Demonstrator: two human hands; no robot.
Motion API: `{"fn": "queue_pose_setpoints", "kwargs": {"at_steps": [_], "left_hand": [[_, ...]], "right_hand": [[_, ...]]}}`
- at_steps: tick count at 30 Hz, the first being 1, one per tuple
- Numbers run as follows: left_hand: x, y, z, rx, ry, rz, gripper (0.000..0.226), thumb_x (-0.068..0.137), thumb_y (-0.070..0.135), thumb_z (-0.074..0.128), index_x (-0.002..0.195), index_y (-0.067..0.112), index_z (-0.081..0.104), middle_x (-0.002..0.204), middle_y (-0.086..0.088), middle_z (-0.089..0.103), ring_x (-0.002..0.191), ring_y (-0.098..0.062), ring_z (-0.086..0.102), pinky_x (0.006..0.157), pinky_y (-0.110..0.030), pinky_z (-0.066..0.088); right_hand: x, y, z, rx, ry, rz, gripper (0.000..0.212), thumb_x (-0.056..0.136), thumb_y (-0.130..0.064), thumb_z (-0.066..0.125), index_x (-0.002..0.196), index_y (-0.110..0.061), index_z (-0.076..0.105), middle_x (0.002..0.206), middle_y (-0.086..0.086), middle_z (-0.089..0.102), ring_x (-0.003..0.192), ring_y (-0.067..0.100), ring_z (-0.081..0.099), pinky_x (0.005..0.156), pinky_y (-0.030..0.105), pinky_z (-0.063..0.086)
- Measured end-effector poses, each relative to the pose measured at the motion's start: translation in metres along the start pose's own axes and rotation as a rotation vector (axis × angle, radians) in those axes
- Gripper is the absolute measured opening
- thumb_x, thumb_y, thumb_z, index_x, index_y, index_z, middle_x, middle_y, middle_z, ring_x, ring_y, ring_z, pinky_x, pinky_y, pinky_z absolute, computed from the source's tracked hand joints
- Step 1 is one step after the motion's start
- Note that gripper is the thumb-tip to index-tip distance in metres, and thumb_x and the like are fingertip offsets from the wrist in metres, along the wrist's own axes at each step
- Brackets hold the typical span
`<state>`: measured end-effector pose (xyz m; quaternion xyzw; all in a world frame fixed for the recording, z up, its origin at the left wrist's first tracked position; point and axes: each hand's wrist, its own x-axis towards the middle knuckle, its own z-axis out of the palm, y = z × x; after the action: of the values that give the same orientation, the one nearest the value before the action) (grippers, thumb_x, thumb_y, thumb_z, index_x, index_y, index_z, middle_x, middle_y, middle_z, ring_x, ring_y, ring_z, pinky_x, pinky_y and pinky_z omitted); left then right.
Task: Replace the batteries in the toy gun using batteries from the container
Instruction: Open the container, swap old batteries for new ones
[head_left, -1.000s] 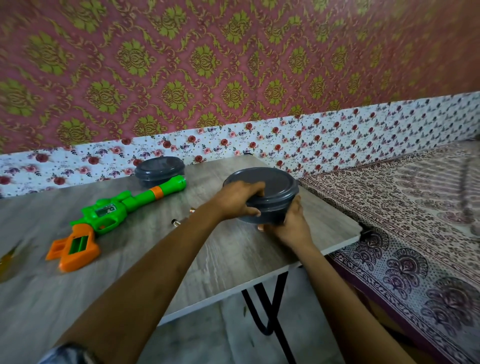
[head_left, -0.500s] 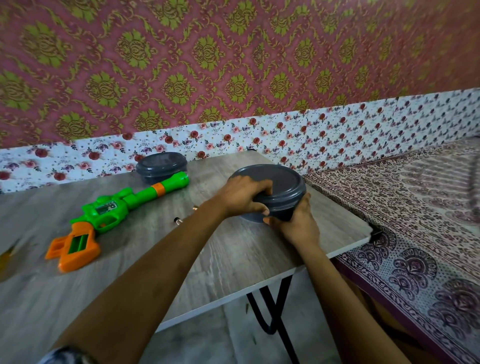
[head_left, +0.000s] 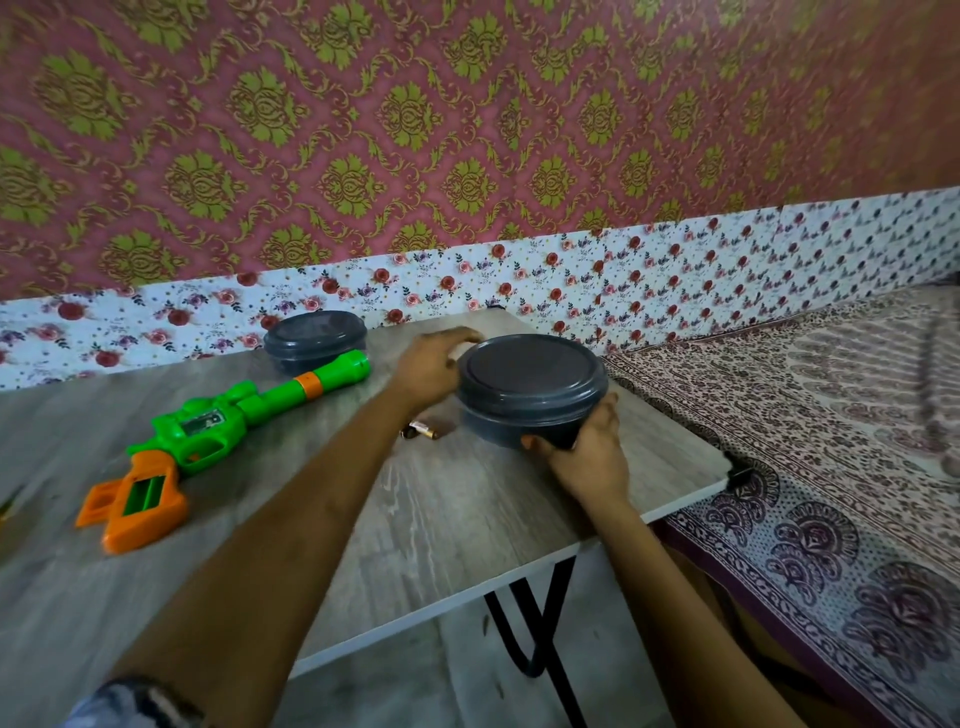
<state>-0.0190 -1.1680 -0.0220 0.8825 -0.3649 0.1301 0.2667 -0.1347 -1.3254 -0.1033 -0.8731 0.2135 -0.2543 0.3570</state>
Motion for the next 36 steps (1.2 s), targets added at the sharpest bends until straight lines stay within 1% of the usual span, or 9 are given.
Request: {"fn": "queue_pose_setpoints", "kwargs": {"at_steps": [2, 4, 8, 15, 19, 24, 27, 31, 36], "left_hand": [[0.009, -0.025, -0.008, 0.117, -0.074, -0.060, 0.062, 0.079, -0.017, 0.044, 0.134, 0.014, 0.050, 0.143, -0.007, 0.047, 0.128, -0.025, 0.047, 0.106, -0.031, 0.037], [0.012, -0.036, -0.007, 0.166, -0.196, -0.077, 0.070, 0.077, -0.019, 0.045, 0.138, 0.015, 0.045, 0.148, -0.007, 0.040, 0.138, -0.023, 0.035, 0.114, -0.030, 0.026], [0.012, -0.032, 0.005, 0.164, -0.197, -0.023, 0.062, 0.080, -0.015, 0.046, 0.135, 0.014, 0.050, 0.137, -0.012, 0.051, 0.126, -0.026, 0.046, 0.107, -0.030, 0.034], [0.014, 0.000, -0.007, 0.071, -0.280, 0.113, 0.035, 0.081, -0.003, 0.059, 0.113, 0.010, 0.067, 0.115, -0.011, 0.061, 0.098, -0.014, 0.054, 0.086, -0.021, 0.041], [0.012, 0.005, -0.005, 0.113, -0.335, 0.188, 0.042, 0.075, 0.016, 0.074, 0.115, 0.013, 0.061, 0.131, -0.004, 0.045, 0.122, -0.017, 0.041, 0.093, -0.015, 0.029], [0.015, 0.004, 0.008, 0.217, -0.326, 0.279, 0.041, 0.071, 0.022, 0.075, 0.103, 0.012, 0.052, 0.108, -0.006, 0.062, 0.098, -0.025, 0.058, 0.083, -0.040, 0.046], [0.019, 0.008, 0.006, 0.356, -0.321, 0.352, 0.041, 0.072, 0.029, 0.074, 0.104, 0.017, 0.051, 0.104, -0.005, 0.064, 0.087, -0.022, 0.056, 0.075, -0.036, 0.044], [0.021, 0.025, -0.001, 0.452, -0.378, 0.445, 0.065, 0.075, 0.033, 0.074, 0.133, 0.024, 0.046, 0.121, 0.000, 0.064, 0.102, -0.020, 0.059, 0.084, -0.031, 0.044], [0.023, 0.036, -0.005, 0.528, -0.393, 0.533, 0.061, 0.076, 0.034, 0.071, 0.134, 0.025, 0.051, 0.116, 0.005, 0.066, 0.088, -0.011, 0.054, 0.073, -0.022, 0.035]], "right_hand": [[0.000, -0.001, 0.002, -0.015, -0.017, -0.008, 0.127, 0.065, -0.055, 0.073, 0.146, -0.011, -0.015, 0.157, 0.015, 0.003, 0.143, 0.034, 0.017, 0.113, 0.050, 0.028], [0.000, -0.005, 0.004, -0.007, -0.036, -0.006, 0.130, 0.064, -0.059, 0.072, 0.145, -0.012, -0.019, 0.157, 0.015, -0.001, 0.143, 0.034, 0.014, 0.114, 0.050, 0.025], [0.014, -0.007, 0.001, 0.003, -0.033, 0.002, 0.125, 0.066, -0.056, 0.071, 0.146, -0.006, -0.010, 0.156, 0.017, 0.003, 0.144, 0.033, 0.011, 0.115, 0.046, 0.023], [0.024, 0.011, -0.006, 0.042, 0.076, 0.065, 0.078, 0.087, -0.023, 0.060, 0.147, -0.006, 0.014, 0.154, 0.015, 0.018, 0.140, 0.032, 0.023, 0.112, 0.039, 0.026], [0.023, 0.004, 0.005, 0.083, -0.041, -0.024, 0.096, 0.074, -0.030, 0.072, 0.147, -0.010, 0.011, 0.151, 0.013, 0.026, 0.138, 0.030, 0.029, 0.110, 0.047, 0.033], [0.021, -0.003, 0.010, 0.024, -0.018, -0.041, 0.122, 0.064, -0.042, 0.079, 0.147, -0.006, -0.001, 0.155, 0.015, 0.013, 0.140, 0.031, 0.024, 0.109, 0.047, 0.034], [0.023, -0.004, 0.011, 0.018, -0.021, -0.005, 0.133, 0.059, -0.049, 0.080, 0.147, -0.006, -0.010, 0.158, 0.012, 0.002, 0.143, 0.029, 0.018, 0.113, 0.043, 0.030], [0.025, -0.004, 0.011, 0.049, 0.013, 0.046, 0.140, 0.055, -0.053, 0.080, 0.145, -0.004, -0.015, 0.156, 0.013, 0.012, 0.140, 0.030, 0.027, 0.109, 0.043, 0.034], [0.024, -0.003, 0.007, 0.102, 0.010, 0.045, 0.139, 0.053, -0.048, 0.083, 0.146, -0.009, -0.012, 0.155, 0.009, 0.020, 0.136, 0.027, 0.034, 0.105, 0.040, 0.038]]}}
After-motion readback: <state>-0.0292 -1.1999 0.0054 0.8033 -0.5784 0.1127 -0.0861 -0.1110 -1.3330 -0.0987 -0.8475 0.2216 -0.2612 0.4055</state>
